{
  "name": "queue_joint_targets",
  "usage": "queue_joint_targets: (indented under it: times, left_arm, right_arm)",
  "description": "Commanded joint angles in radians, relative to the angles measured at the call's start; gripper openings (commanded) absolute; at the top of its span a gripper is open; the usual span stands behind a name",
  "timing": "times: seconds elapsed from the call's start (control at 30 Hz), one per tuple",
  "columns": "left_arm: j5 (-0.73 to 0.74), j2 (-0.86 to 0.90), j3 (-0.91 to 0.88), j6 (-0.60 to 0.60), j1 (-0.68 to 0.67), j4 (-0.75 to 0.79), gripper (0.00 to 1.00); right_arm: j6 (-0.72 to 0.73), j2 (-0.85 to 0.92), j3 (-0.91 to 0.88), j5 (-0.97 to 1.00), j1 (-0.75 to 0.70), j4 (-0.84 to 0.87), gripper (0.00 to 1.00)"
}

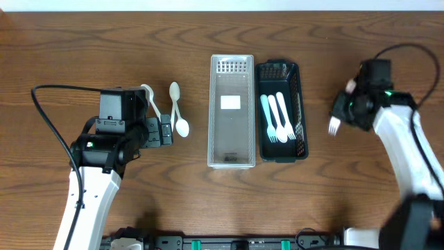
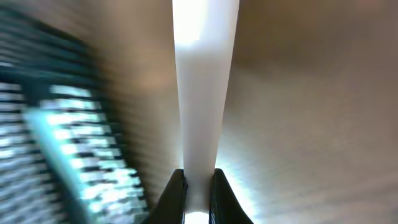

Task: Pack container
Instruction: 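Place the spoon into the dark green basket and release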

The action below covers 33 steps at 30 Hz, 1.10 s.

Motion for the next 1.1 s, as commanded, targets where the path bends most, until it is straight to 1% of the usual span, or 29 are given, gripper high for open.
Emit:
queue_joint_targets:
  times: [0.0,0.1,0.23,0.3,0.43,0.6,0.67,0.73,0.8,0.83,0.9,0.97,1.0,1.07]
  left_arm:
    - [-0.001,0.003,0.019,0.009,0.005,-0.003,0.98]
    - [-0.001,0.004,0.019,0.009,0.005,-0.003,0.98]
    - [-0.001,0.004,0.019,0.009,0.005,-0.003,0.98]
    - [-0.001,0.004,0.019,0.009,0.005,-0.003,0.98]
    - [-0.001,0.004,0.019,0.009,0.005,-0.003,0.98]
    - [-0.001,0.004,0.019,0.009,0.005,-0.003,0.98]
    - [-0.001,0.004,0.019,0.009,0.005,-0.003,0.98]
    - [-0.001,0.003,0.019,0.010,0.005,-0.003,0.98]
    - [-0.002,0.004,0.019,0.009,0.005,-0.003,0.98]
    - [-0.001,0.004,0.019,0.009,0.005,-0.003,0.98]
    - [-0.001,0.003,0.019,0.010,0.005,-0.003,0.98]
    - [-0.001,0.003,0.019,0.009,0.005,-0.003,0.98]
    - [-0.001,0.003,0.019,0.009,0.005,-0.003,0.98]
    - [-0.001,0.003,0.019,0.009,0.005,0.001,0.98]
  right_arm:
    - [0.015,-0.137,0.029,-0.046,0.083,0.024,0.01]
    - [-0.005,-0.197,0.029,-0.045,0.164,0.069,0.01]
    - [-0.011,-0.179,0.024,-0.045,0.249,0.078,0.01]
    - [-0.008,-0.142,0.015,-0.046,0.278,0.076,0.01]
    - [0.049,-0.006,-0.018,-0.045,0.341,0.093,0.01]
    - [0.053,0.178,-0.026,-0.030,0.397,0.138,0.02]
    - [0.053,0.189,-0.026,-0.030,0.400,0.149,0.17]
    - [0.052,0.171,-0.017,-0.030,0.397,0.157,0.43]
    - [0.041,0.138,0.003,-0.030,0.387,0.158,0.63]
    - [0.032,0.116,0.015,-0.029,0.375,0.158,0.70]
    - [0.018,0.064,0.033,-0.030,0.345,0.154,0.81]
    - [0.014,0.005,0.043,-0.030,0.304,0.154,0.89]
    - [0.014,-0.028,0.043,-0.031,0.278,0.155,0.90]
    - [0.014,-0.090,0.043,-0.031,0.225,0.150,0.99]
